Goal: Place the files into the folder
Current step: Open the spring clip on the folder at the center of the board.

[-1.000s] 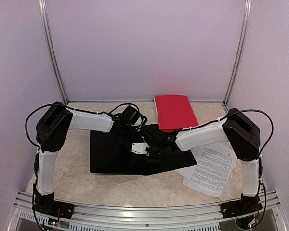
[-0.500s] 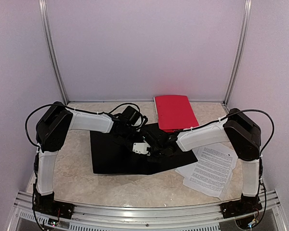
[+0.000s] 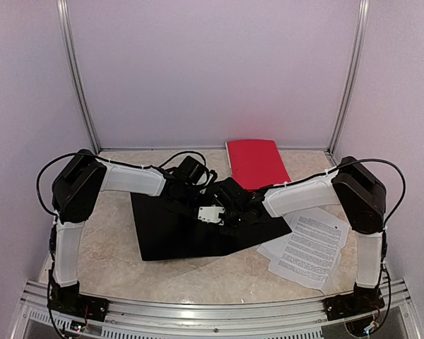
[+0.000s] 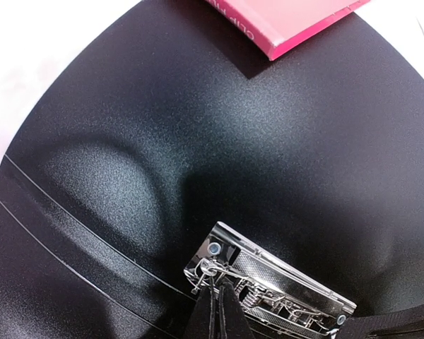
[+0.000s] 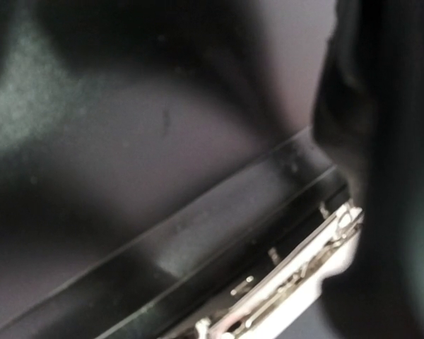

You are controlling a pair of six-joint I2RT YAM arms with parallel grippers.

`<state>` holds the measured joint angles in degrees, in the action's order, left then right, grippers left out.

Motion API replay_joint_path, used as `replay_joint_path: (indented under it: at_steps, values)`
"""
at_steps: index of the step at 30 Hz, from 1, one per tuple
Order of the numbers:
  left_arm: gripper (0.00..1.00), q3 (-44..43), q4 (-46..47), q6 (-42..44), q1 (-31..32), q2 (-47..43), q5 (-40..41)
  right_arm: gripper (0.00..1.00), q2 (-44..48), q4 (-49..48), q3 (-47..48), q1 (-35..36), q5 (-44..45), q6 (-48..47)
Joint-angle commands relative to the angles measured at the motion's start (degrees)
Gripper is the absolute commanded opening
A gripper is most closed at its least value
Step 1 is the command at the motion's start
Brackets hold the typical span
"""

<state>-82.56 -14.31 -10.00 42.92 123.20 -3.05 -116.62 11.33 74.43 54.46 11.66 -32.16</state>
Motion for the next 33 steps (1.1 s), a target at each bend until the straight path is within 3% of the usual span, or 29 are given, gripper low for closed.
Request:
replay_joint_path:
  at_steps: [1,13,24,33]
  values:
    - [0.0,6.0,-18.6,1.7,-0.6,5.6,3.4,0.0,2.8,3.1,1.9,-2.6,4.1,0.8]
    - [0.0,6.4,-18.6,1.6,-0.6,5.6,3.5,0.0,2.0,3.2,6.2,-2.6,2.8,-1.2]
    - [0.0,6.4,-18.3,1.9,-0.6,5.0,3.8,0.0,-2.8,2.3,-1.5,0.4,1.8,1.7]
    - [0.0,6.5,-18.0,2.2,-0.4,5.1,3.6,0.0,-8.6,6.0,-0.7,2.1,4.4,1.2]
